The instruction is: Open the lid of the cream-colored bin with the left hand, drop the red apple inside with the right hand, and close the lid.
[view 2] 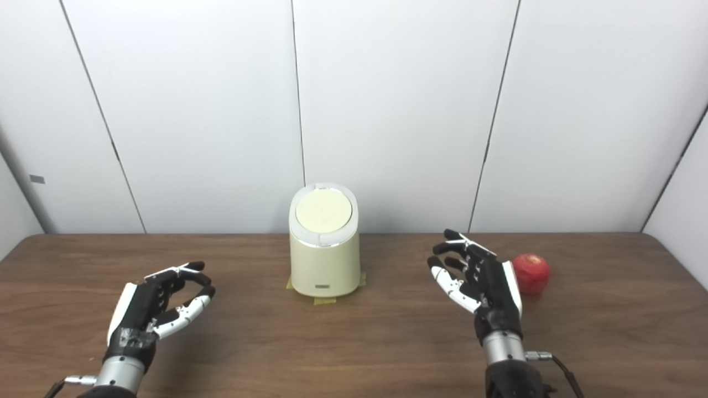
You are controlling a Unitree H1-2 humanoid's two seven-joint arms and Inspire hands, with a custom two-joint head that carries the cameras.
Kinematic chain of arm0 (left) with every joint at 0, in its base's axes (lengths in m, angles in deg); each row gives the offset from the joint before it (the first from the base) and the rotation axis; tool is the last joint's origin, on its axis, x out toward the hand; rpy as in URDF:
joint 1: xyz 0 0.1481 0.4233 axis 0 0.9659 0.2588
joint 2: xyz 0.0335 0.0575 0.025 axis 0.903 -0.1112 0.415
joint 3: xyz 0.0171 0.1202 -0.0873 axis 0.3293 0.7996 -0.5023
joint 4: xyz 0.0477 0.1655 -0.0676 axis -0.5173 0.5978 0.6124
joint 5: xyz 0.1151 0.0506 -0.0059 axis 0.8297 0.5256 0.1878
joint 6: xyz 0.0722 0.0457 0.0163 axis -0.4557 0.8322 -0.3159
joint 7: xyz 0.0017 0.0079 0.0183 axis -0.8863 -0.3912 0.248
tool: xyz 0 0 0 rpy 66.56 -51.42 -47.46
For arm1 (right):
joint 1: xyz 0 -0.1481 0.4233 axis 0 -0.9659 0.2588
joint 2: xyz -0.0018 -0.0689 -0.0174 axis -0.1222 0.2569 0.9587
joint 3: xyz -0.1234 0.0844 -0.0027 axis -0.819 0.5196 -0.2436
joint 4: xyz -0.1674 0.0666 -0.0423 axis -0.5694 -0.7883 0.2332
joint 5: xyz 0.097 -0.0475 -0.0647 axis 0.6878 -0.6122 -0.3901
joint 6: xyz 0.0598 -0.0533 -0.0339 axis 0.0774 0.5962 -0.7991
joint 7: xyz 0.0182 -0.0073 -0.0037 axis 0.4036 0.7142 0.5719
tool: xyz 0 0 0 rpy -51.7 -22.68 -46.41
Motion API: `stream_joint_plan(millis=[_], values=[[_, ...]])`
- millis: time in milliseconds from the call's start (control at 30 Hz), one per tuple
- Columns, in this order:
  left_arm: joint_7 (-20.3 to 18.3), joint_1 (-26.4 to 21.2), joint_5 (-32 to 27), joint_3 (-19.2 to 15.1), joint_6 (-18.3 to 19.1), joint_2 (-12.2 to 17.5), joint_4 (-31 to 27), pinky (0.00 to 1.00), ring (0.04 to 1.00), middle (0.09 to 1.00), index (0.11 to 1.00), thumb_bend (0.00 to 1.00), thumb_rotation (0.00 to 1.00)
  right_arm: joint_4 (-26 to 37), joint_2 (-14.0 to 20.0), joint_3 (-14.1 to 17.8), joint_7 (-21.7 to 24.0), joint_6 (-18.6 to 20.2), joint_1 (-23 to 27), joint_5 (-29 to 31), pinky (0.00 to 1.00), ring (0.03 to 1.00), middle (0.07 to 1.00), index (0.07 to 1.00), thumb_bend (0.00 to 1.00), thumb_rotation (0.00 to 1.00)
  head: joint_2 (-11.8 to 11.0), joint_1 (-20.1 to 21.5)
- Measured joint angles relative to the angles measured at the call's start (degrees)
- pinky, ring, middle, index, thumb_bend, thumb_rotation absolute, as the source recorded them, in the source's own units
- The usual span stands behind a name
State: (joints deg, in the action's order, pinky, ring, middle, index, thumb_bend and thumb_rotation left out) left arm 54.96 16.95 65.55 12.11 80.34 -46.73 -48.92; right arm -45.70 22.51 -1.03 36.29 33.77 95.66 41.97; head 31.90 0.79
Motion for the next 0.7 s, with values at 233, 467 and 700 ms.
stream_joint_plan(millis=[233,467,700], values=[[0.0,0.0,0.0,0.0,0.1,0.0,0.0,0.93,0.894,0.815,0.487,0.49,0.06,-0.1,0.6,-0.5,0.4,0.3,0.0,-0.8,0.8,0.893,0.876,0.662,0.09,0.0,0.2,0.1],[0.0,0.0,0.0,0.0,0.2,0.0,-0.1,0.93,0.897,0.816,0.488,0.5,0.06,0.0,1.1,-1.3,0.6,1.8,0.0,-2.2,0.83,0.921,0.9,0.645,0.09,0.0,0.4,0.2],[0.0,0.0,0.0,0.0,0.2,0.0,-0.3,0.93,0.891,0.812,0.488,0.49,0.06,-0.1,1.1,-1.0,0.6,1.7,0.0,-1.4,0.99,0.92,0.803,0.29,0.22,0.0,0.7,0.3]])
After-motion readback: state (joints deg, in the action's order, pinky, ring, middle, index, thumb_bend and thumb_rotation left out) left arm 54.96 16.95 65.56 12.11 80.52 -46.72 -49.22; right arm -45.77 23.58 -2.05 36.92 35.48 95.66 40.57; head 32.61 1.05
